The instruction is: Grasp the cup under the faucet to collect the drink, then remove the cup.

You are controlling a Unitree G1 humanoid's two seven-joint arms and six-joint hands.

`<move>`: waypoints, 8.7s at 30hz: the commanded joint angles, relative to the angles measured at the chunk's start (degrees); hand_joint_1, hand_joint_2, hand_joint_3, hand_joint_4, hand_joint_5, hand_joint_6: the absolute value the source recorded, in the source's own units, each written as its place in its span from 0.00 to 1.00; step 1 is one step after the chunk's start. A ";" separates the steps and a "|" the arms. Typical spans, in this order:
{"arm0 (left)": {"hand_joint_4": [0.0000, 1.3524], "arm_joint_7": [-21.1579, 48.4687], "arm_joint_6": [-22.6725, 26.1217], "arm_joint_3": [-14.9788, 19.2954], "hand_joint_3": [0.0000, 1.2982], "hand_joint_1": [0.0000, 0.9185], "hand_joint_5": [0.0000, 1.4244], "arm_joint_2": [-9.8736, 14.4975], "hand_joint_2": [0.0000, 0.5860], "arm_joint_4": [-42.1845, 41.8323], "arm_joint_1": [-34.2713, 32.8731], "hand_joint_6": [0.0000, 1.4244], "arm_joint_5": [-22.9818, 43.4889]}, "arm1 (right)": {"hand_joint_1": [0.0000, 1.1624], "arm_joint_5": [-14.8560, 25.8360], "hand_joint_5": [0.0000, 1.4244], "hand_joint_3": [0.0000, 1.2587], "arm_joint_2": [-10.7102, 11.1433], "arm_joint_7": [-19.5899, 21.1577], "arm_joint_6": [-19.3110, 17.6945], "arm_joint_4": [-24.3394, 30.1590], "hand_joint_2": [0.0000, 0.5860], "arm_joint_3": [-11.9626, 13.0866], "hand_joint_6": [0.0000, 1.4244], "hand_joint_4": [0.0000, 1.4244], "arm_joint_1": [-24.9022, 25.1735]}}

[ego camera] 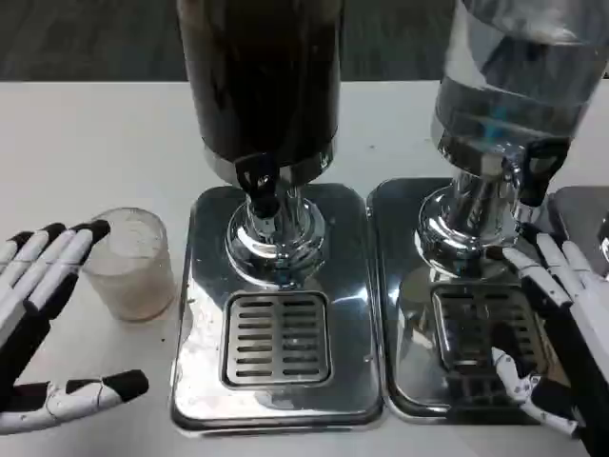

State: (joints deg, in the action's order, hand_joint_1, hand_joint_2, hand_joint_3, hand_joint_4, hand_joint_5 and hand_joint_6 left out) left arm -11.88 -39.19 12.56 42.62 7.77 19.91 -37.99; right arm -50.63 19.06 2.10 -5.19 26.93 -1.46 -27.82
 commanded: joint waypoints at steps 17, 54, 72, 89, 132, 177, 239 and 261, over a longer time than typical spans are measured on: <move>0.00 0.52 1.16 -0.88 0.00 0.00 0.00 0.44 0.13 0.33 -0.65 0.00 0.65 | 0.55 0.63 0.00 0.13 0.34 -0.12 0.48 0.22 0.91 0.19 0.10 0.00 -0.01; 0.00 -1.49 2.02 0.18 0.00 0.00 0.00 -2.07 0.07 12.73 -5.73 0.00 10.64 | 0.54 -0.80 0.00 0.15 -2.83 0.67 2.43 1.13 0.91 -3.97 0.10 0.00 1.12; 0.00 -2.12 2.30 -3.03 0.00 0.00 0.00 -3.77 0.03 22.59 -13.28 0.02 11.95 | 0.54 1.42 0.01 0.16 -1.45 1.57 1.37 0.80 0.91 -3.04 0.10 0.01 0.81; 0.00 1.10 -0.15 -10.02 0.00 0.00 0.00 -2.94 0.02 30.05 -20.70 0.03 12.71 | 0.54 2.11 0.01 0.17 -1.17 1.96 1.70 1.25 0.91 -2.97 0.11 0.02 0.64; 0.00 3.68 0.45 -18.63 0.00 0.07 0.02 -5.66 0.01 45.29 -34.42 0.12 13.82 | 0.55 2.75 0.02 0.17 -1.92 1.97 1.89 1.53 0.93 -3.86 0.11 0.02 1.02; 0.00 -0.52 -2.28 -17.26 0.00 0.06 0.06 -3.95 0.01 53.68 -36.49 0.18 15.16 | 0.57 0.02 0.03 0.18 -4.95 1.91 3.03 2.52 0.91 -5.67 0.11 0.02 1.08; 0.00 -7.42 -5.36 -26.04 0.00 0.15 0.11 -7.96 0.14 60.97 -45.46 0.22 9.43 | 0.58 0.56 0.03 0.18 -5.66 2.53 3.06 2.16 0.91 -5.71 0.11 0.03 0.61; 0.35 -7.23 -6.17 -26.95 0.34 0.28 0.50 -9.57 0.35 63.17 -46.73 0.59 9.81 | 0.58 0.91 0.04 0.18 -5.34 2.35 2.98 1.86 0.91 -5.26 0.11 0.04 1.78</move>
State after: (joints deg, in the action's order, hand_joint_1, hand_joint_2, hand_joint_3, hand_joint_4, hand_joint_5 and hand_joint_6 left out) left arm -19.12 -44.21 -13.67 34.09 70.51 -26.77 -27.54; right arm -50.18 13.65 3.88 -2.34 28.63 -7.19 -26.46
